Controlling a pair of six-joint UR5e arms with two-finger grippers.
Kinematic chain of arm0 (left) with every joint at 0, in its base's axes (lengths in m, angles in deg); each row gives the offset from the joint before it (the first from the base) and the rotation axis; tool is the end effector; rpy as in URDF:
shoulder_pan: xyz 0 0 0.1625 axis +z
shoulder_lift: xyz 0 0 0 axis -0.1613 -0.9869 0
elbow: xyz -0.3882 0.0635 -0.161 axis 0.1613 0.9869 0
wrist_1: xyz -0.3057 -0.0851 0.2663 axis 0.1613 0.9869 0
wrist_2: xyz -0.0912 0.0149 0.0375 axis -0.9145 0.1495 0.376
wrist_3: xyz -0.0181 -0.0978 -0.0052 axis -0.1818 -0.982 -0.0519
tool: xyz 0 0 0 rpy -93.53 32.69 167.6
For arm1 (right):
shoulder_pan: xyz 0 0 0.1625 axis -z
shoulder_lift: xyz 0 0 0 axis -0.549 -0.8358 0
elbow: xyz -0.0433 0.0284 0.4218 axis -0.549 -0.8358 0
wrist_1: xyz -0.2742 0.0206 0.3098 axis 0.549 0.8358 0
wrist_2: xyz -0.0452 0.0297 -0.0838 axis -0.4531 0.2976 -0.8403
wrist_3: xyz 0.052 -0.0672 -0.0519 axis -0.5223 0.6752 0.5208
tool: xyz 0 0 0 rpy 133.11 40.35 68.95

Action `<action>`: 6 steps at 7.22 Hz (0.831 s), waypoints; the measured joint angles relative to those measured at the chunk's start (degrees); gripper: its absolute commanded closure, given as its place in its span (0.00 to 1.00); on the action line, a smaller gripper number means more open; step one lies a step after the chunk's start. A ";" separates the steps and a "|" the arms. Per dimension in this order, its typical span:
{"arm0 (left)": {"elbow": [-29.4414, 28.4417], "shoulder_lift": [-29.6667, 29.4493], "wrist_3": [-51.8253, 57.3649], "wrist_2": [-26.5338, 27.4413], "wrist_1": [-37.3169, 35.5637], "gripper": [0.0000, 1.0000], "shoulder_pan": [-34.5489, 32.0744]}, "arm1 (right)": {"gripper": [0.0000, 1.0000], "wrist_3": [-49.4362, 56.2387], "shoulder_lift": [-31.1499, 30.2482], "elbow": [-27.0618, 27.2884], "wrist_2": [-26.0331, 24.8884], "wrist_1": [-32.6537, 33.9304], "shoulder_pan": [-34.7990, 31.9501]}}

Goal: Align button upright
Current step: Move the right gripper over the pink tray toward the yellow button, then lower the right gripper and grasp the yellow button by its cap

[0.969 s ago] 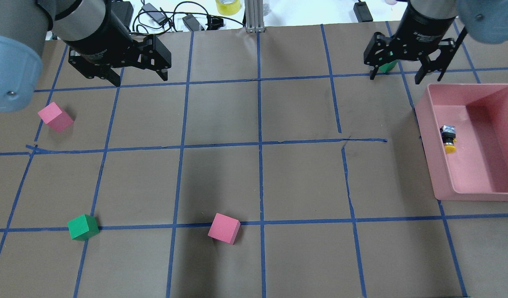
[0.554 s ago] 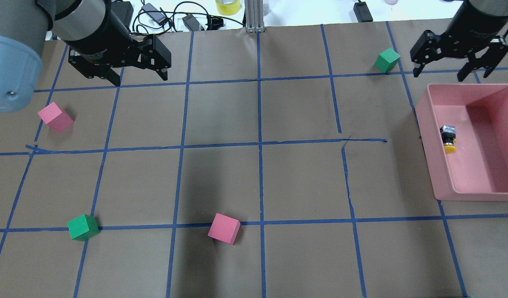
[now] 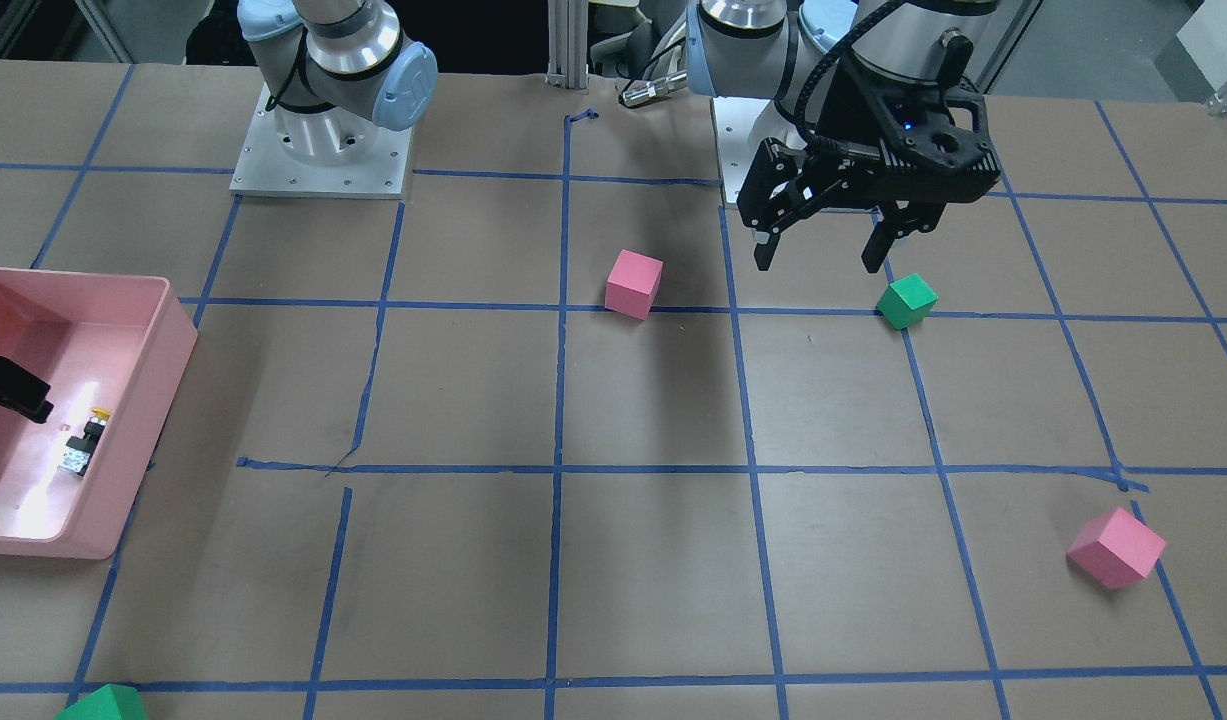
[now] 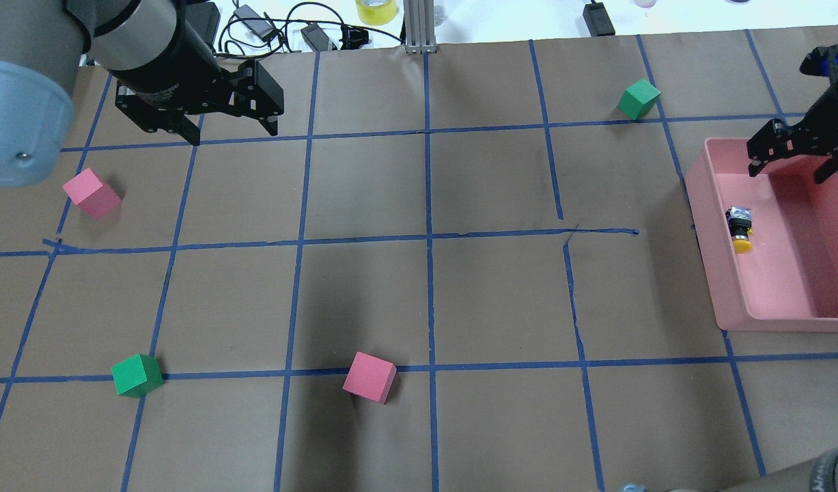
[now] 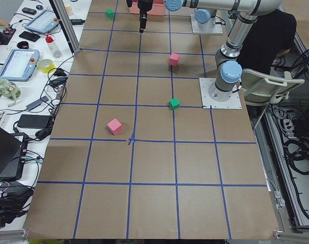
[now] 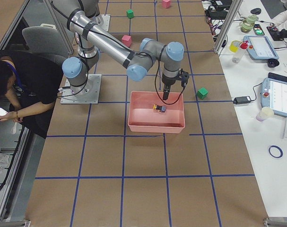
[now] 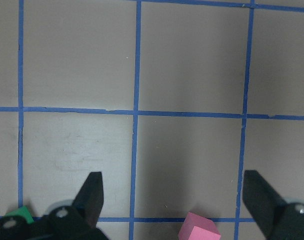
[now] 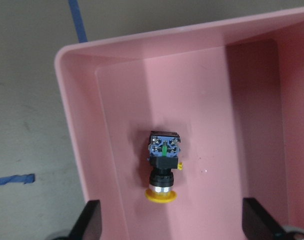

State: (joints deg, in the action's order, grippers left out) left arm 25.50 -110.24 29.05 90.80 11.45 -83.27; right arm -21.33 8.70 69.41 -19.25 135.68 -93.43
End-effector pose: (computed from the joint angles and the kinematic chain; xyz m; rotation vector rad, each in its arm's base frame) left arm -0.1593 -0.4870 0.5183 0.0889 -3.0715 0.2828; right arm -0.1721 -0.5564 0.3014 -0.3237 -3.0716 -0.0245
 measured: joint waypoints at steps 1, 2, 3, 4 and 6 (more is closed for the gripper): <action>0.00 0.00 0.02 -0.01 0.00 0.00 0.00 | 0.00 0.21 1.72 1.87 -1.93 3.34 0.24; 0.01 0.00 0.03 -0.03 0.00 0.00 0.00 | 0.00 0.09 2.93 2.87 -3.07 4.94 0.32; 0.01 0.00 0.03 -0.04 0.00 0.00 0.00 | 0.00 -0.13 3.82 3.29 -3.55 5.55 0.37; 0.01 0.01 0.03 -0.05 0.00 0.00 0.00 | 0.00 -0.10 4.78 3.49 -3.84 5.79 0.62; 0.01 0.09 0.34 -0.08 0.00 0.00 0.00 | 0.00 0.19 6.46 3.78 -4.00 5.91 1.55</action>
State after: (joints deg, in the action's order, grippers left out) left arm 25.51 -110.15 29.39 90.72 11.45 -83.27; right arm -21.13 15.16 73.20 -23.25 141.59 -91.88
